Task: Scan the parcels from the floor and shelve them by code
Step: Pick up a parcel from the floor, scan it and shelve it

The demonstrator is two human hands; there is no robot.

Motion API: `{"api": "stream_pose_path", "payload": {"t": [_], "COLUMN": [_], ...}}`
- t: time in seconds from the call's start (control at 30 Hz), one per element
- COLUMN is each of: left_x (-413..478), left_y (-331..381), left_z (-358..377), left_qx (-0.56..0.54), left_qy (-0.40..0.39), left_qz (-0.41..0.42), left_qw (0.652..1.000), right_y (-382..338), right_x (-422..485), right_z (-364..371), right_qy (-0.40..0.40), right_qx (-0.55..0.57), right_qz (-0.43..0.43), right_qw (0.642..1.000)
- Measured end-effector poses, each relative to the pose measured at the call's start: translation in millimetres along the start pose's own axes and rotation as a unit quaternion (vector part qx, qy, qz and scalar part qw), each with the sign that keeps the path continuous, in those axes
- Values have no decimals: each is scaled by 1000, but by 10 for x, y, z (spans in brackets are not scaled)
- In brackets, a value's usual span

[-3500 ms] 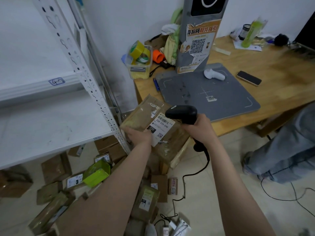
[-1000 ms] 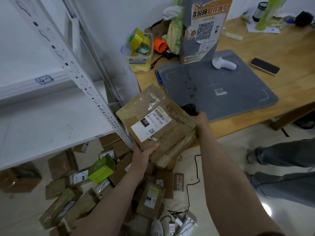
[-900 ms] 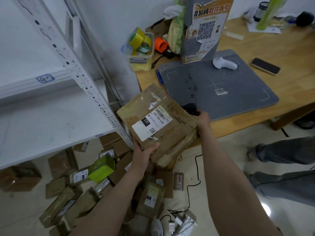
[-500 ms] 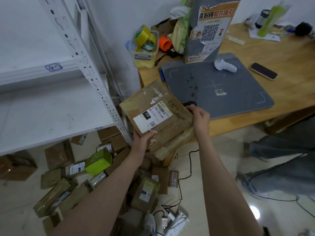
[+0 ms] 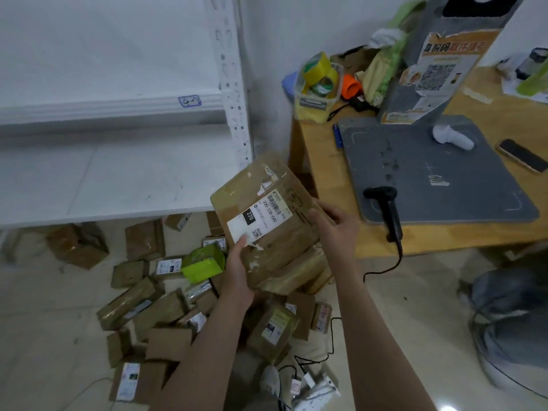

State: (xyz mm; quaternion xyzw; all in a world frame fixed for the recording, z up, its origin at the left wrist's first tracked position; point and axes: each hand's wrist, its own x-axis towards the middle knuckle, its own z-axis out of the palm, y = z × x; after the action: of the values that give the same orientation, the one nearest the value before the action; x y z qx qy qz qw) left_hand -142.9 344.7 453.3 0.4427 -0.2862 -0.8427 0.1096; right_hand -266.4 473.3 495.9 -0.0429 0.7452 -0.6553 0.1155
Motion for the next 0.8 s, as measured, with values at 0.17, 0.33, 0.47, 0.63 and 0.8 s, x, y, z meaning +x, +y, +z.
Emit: {"api": "stream_pose_path", "payload": {"t": [0.17,0.33,0.47,0.63,0.8], "left_x": [-423,-904,-1275,-1872,-2541], "left_y": [640,1221,1518,1905,2271], "left_z": [-720,-1663,-2637,-3902,-5094], "left_qx": [-55,-60,-64,-104,-122], "left_qy": [22,89,138,168,223], "left_qz": [55,93,113,151,198], "left_qw": [997,990,982,969,946], "right_y": [-205,-351,-458,-556,-623], "right_x": [-483,-1139,-1834,-2900,-3982], "right_z": [805,1704,2483,3493,4442], "right_qy": [-86,-169,-231,-291,-368], "right_qx": [21,28,29,42,67], "right_qz": [-25,-32,-50,-48,-53], "right_qw": [996,985,971,955,926]}}
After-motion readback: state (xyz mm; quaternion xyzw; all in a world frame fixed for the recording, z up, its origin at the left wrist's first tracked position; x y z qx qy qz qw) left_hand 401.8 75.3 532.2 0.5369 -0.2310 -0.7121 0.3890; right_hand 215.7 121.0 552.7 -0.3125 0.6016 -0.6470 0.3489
